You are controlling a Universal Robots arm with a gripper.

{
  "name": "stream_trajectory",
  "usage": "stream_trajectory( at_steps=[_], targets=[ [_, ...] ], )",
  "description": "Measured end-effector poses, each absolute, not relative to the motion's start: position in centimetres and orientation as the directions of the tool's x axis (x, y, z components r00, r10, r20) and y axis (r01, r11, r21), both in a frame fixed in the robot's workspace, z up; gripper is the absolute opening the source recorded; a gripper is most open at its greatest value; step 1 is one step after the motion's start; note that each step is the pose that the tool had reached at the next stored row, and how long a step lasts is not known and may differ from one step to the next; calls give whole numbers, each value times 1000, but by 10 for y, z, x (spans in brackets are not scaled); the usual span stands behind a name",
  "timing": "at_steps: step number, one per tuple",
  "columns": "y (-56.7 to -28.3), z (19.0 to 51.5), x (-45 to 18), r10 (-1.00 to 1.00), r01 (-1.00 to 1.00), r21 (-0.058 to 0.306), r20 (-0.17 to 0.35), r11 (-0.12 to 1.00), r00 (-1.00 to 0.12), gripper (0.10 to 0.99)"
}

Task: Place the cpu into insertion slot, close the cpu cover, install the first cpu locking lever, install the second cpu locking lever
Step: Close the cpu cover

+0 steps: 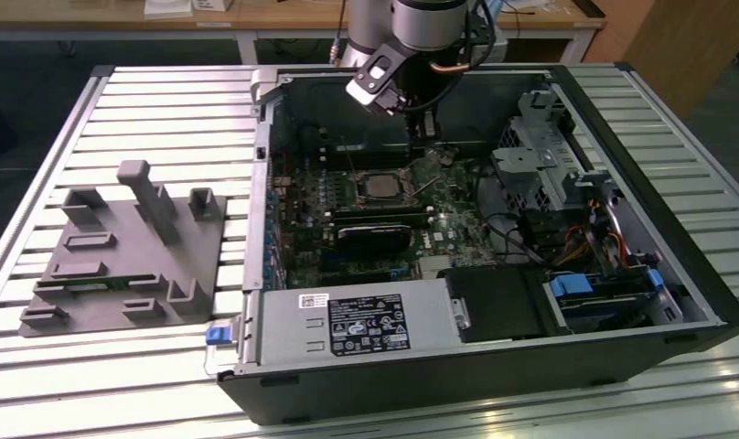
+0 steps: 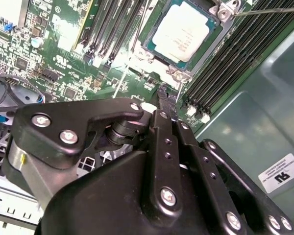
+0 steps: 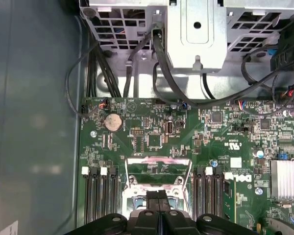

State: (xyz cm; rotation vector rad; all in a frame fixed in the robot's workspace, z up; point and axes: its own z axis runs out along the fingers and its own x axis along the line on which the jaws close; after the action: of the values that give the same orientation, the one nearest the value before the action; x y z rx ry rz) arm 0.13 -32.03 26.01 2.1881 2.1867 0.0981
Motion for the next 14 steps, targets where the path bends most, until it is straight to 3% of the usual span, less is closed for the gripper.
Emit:
stream_trajectory(
  at_steps=[14],
  targets=[
    [-320,260,14,1000,997,78,12,-1,0,106]
  ],
)
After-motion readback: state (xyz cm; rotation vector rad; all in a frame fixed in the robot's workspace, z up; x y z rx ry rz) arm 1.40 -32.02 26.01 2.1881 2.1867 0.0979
